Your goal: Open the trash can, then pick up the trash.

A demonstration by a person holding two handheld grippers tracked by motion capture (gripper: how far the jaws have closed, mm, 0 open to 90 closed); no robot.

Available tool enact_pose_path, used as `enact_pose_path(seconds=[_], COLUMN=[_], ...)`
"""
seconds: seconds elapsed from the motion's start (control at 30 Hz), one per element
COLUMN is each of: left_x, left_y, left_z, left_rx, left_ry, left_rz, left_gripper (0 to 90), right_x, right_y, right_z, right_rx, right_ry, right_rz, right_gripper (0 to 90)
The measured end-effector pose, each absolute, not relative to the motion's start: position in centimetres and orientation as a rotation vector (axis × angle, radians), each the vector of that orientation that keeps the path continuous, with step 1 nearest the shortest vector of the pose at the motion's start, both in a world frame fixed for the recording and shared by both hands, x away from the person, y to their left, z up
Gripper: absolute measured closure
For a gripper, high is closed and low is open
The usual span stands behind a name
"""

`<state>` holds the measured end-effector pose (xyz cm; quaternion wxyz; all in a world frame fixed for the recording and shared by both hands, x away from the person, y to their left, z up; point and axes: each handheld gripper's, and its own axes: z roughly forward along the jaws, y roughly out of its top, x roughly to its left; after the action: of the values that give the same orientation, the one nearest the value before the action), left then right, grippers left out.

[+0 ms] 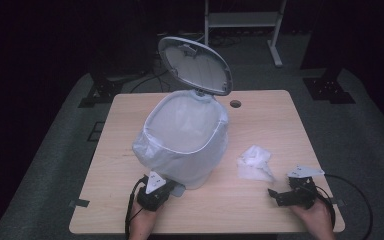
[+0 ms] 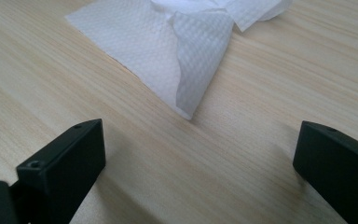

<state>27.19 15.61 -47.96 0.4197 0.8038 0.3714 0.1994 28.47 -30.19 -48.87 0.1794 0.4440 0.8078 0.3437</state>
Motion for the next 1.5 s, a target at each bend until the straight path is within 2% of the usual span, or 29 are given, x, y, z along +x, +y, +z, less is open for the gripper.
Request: enact_pose_path(seconds=[0.53, 1.5], left_x=[27.4, 27.3], left_y=[15.9, 15.9], left_z=[-48.0, -48.0], left_rx=[1.997, 2.003], left_ry=[0.942, 0.935], left_rz=[0.463, 0.475], left_gripper=[90.0, 90.0], right_x=[28.4, 31.9], right_y=[-29.7, -27.6], right_z=[-47.7, -45.5], right_rx=[1.229, 1.213], right_ry=[2.262, 2.274], right_rz=[0.996, 1.067], right_gripper=[1.0, 1.1])
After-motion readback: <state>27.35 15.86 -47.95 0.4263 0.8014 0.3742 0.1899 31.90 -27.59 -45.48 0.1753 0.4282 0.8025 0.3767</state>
